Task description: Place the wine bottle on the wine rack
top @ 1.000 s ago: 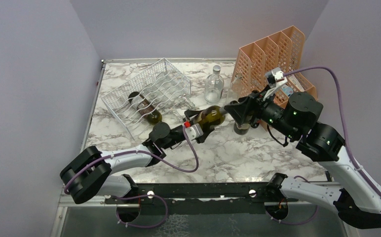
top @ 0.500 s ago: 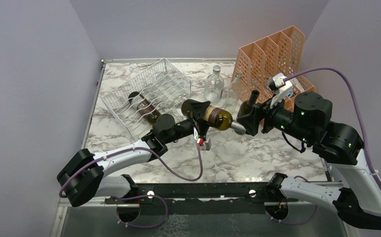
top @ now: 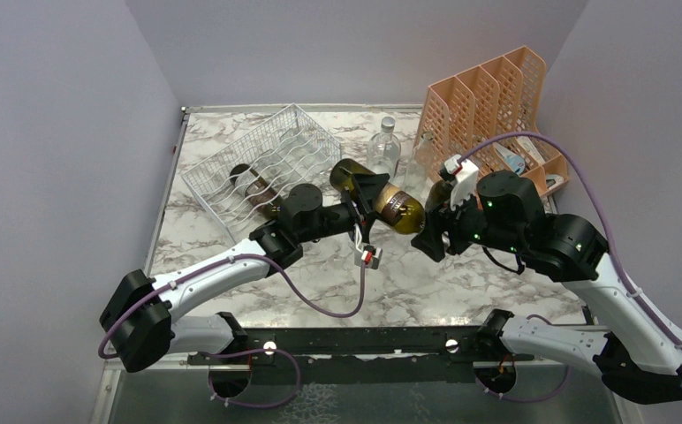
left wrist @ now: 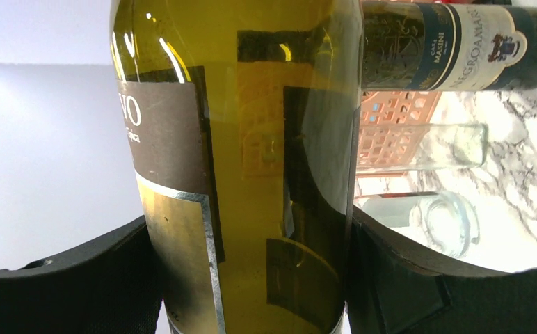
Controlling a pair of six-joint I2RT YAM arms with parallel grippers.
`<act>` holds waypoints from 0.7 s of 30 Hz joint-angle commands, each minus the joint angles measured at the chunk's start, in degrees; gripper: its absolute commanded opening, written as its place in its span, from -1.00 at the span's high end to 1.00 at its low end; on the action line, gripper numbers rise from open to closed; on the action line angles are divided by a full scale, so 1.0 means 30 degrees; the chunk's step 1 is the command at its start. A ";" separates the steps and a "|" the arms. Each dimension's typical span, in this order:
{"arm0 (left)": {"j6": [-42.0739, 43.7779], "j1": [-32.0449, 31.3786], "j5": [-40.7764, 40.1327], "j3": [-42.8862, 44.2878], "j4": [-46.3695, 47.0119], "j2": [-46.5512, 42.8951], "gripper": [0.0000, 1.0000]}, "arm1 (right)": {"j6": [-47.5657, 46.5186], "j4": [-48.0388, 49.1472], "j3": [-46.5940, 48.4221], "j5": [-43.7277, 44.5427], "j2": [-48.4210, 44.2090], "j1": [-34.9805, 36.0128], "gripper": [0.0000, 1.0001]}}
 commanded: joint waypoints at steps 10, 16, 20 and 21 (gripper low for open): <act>0.3796 -0.0041 0.0697 0.2840 -0.2806 -0.0605 1.00 | 0.0738 0.0531 -0.0924 -0.0466 0.1001 -0.0025 -0.22; 0.3355 -0.0048 0.0720 0.2932 -0.2902 -0.0605 1.00 | 0.0734 0.1164 -0.1472 -0.0458 0.1129 -0.0036 -0.16; 0.2945 -0.0066 0.0589 0.3074 -0.3021 -0.0634 1.00 | 0.0751 0.1498 -0.2020 -0.0626 0.1161 -0.0008 -0.15; 0.2859 -0.0044 0.0557 0.3149 -0.3030 -0.0660 1.00 | 0.0765 0.1538 -0.2128 -0.0676 0.1180 -0.0032 -0.15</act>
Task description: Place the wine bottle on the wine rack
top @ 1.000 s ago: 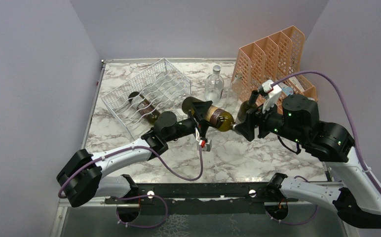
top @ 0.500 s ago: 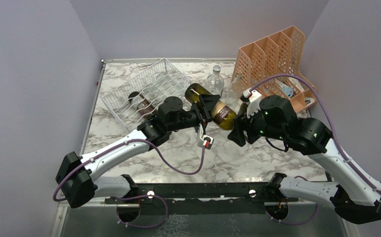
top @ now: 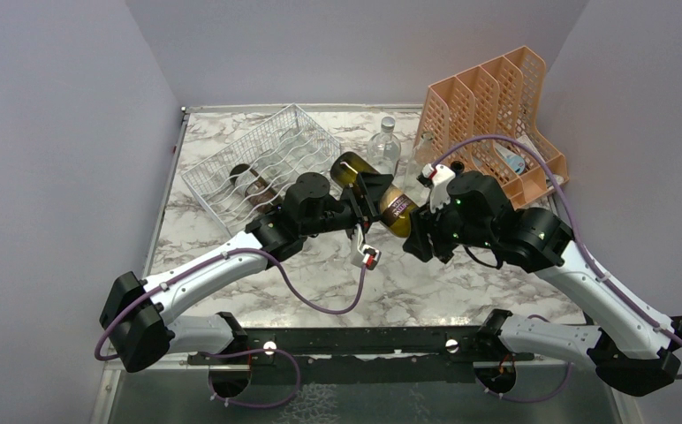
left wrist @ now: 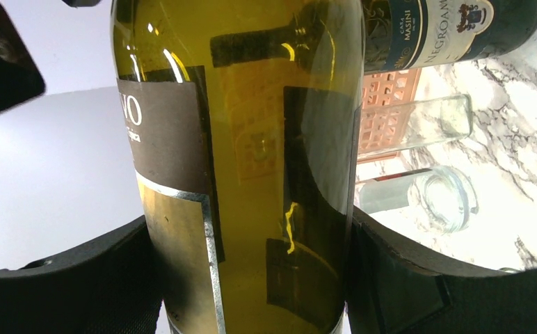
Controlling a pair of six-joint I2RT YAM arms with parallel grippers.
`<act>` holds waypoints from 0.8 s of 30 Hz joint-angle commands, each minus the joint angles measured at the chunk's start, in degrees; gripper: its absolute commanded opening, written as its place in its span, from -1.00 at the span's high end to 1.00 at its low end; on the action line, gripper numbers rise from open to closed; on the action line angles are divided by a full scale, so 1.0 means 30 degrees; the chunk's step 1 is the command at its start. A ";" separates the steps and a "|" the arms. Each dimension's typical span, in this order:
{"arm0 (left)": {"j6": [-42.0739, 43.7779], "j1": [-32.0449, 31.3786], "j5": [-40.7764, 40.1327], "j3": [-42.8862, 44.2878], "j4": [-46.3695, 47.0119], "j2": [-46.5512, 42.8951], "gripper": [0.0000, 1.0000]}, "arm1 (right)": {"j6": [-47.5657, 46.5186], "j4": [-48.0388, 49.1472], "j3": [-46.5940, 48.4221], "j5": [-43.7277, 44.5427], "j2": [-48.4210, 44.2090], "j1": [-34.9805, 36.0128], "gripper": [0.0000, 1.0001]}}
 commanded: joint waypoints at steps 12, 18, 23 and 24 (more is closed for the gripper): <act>-0.1321 -0.0044 0.0192 0.1205 0.1911 -0.0870 0.69 | 0.0063 0.0938 -0.0801 0.0324 0.0051 -0.0020 0.72; -0.1551 -0.0056 -0.0106 0.0849 0.2340 -0.0944 -0.96 | 0.0151 0.1519 -0.0434 0.1670 -0.0344 -0.0020 0.98; -0.1610 -0.0057 0.0020 0.0837 0.1922 -0.0969 -0.98 | 0.0586 0.2141 -0.0190 0.3057 -0.0982 -0.0019 0.98; -0.1661 -0.0043 0.0089 0.0814 0.1902 -0.0998 -0.98 | 0.0703 0.2305 -0.0200 0.3297 -0.1113 -0.0007 0.98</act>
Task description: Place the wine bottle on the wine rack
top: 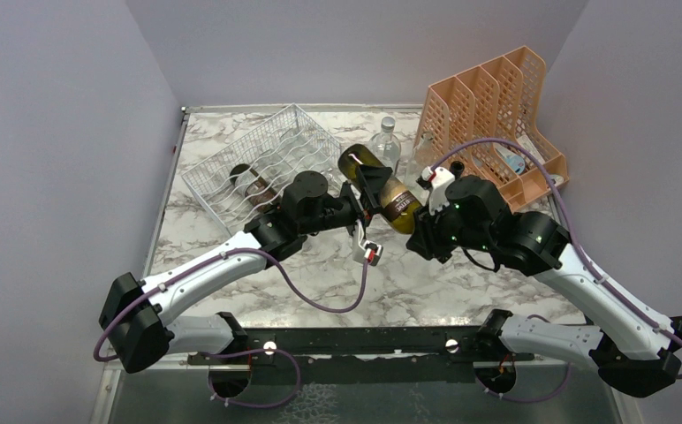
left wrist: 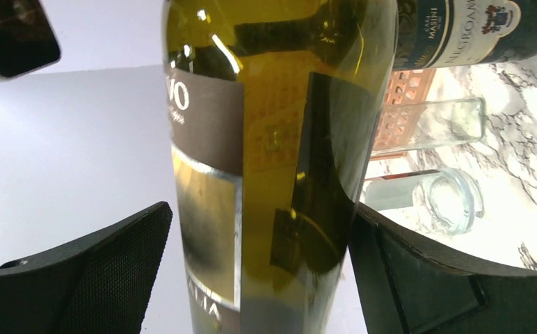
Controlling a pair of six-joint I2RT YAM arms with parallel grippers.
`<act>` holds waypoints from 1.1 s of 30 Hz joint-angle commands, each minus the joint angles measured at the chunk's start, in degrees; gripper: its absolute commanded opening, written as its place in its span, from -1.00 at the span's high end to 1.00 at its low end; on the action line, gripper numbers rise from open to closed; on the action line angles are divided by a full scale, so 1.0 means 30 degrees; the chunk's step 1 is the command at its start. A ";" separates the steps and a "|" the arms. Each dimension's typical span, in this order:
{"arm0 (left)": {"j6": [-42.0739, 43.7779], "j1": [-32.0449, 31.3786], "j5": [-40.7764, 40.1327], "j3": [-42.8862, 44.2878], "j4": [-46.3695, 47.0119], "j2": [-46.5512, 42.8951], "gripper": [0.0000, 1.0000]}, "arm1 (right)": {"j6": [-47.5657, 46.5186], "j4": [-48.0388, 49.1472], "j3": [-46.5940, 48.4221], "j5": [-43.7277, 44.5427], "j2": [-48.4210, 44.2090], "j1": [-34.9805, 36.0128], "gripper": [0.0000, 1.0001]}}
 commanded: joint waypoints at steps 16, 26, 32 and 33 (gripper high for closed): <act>-0.9127 0.0680 -0.2542 -0.0337 0.2086 -0.2821 -0.98 | 0.1090 0.5824 -0.1247 0.3298 -0.1022 -0.0116 0.98; -2.4698 0.2096 -1.2210 0.1261 0.2810 -0.3282 -0.98 | 0.0857 0.7923 -0.2641 0.2218 0.0287 -0.0105 0.98; -2.8575 0.2193 -1.4791 0.1335 0.2251 -0.3782 -0.98 | 0.1003 0.8601 -0.2936 -0.2545 0.1633 -0.0101 0.98; -2.8891 0.2187 -1.4771 0.1381 0.1852 -0.3958 -0.98 | 0.1176 0.8953 -0.3165 -0.3274 0.1828 -0.0100 0.98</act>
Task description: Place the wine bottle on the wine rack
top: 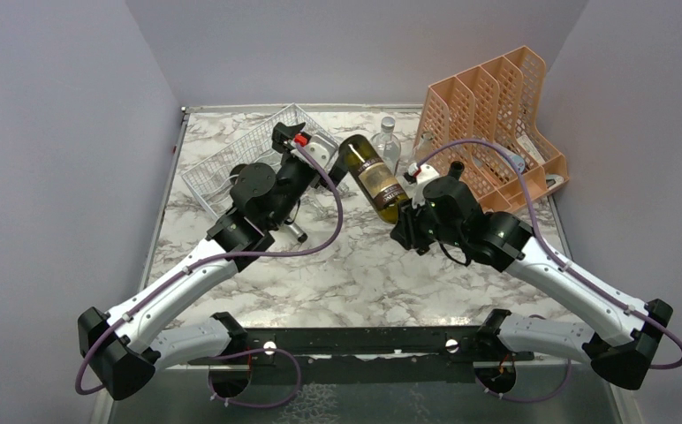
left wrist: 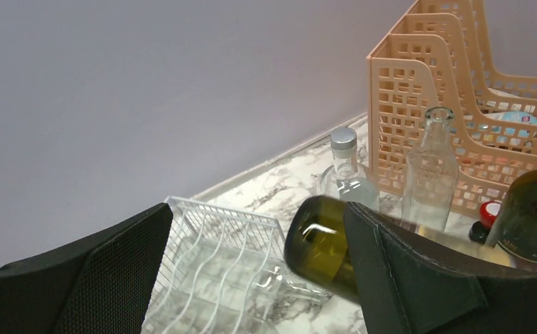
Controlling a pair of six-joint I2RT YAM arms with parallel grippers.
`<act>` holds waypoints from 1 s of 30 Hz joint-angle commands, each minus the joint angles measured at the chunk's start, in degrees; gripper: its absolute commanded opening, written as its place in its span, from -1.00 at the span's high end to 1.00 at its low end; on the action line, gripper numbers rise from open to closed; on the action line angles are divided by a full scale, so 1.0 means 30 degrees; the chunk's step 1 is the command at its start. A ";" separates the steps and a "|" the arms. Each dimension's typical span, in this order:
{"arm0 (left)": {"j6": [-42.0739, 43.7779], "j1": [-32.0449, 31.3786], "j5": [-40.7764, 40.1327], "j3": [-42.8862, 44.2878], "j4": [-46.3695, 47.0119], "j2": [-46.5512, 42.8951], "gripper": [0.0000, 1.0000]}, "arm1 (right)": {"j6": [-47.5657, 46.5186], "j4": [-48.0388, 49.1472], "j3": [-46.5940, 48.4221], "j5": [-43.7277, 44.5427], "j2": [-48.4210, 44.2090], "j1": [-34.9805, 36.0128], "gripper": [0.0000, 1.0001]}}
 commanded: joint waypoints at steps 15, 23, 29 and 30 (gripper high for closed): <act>-0.6506 0.0091 -0.3425 0.0922 -0.2775 -0.2819 -0.98 | 0.1799 0.8688 -0.2733 -0.7506 0.3762 0.3074 0.98; -0.6720 0.0101 -0.4234 0.0390 -0.2698 -0.3803 -0.98 | 0.2150 0.9418 -0.1832 -0.6227 0.7216 0.5080 0.98; -0.6615 0.0082 -0.4230 0.0377 -0.3112 -0.4042 -0.98 | 0.2826 1.1044 -0.0791 -0.4811 0.9744 0.5920 0.98; -0.6601 0.0093 -0.4234 0.0401 -0.3157 -0.4086 -0.98 | 0.2989 1.1404 -0.0665 -0.4797 1.0093 0.5969 0.98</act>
